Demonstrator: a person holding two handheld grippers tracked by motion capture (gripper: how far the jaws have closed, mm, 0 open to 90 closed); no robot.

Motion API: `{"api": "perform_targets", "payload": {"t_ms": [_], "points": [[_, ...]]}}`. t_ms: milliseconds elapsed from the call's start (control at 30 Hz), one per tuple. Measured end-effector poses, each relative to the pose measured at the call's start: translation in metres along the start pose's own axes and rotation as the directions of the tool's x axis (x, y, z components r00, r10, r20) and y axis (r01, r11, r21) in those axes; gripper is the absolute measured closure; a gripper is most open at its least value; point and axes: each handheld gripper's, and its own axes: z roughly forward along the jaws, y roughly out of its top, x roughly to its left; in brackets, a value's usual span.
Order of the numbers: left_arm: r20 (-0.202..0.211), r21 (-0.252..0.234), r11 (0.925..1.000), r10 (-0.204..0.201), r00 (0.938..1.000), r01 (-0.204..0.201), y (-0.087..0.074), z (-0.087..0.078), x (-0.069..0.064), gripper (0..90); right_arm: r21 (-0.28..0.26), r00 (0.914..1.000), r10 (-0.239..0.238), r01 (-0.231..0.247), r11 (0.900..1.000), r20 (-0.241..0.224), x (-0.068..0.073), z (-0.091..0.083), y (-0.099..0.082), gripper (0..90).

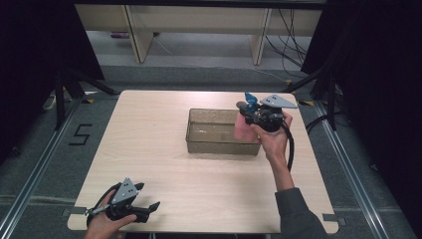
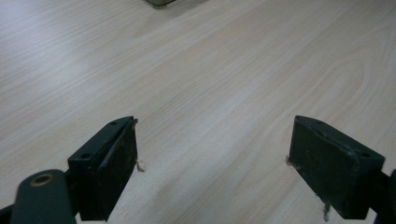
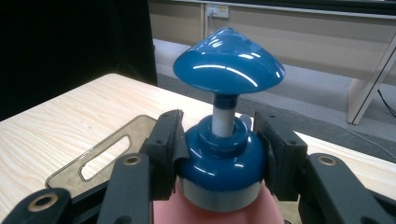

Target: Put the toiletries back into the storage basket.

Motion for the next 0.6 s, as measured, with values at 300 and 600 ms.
{"api": "perform_targets", "payload": {"t_ms": [300,600], "points": [[0.001,0.000,1.0000,0.008,1.0000,-0.008,0.000,0.000,0.001,14.9,0.009,0.9998,0.018,-0.018,0.9998,0.004,-0.005,0.009,-0.003,53.5],[-0.004,0.002,0.9997,0.025,0.9997,-0.025,0.000,-0.001,0.003,14.9,0.026,0.9994,0.021,-0.022,0.9994,0.027,-0.010,0.017,-0.009,53.5]]}}
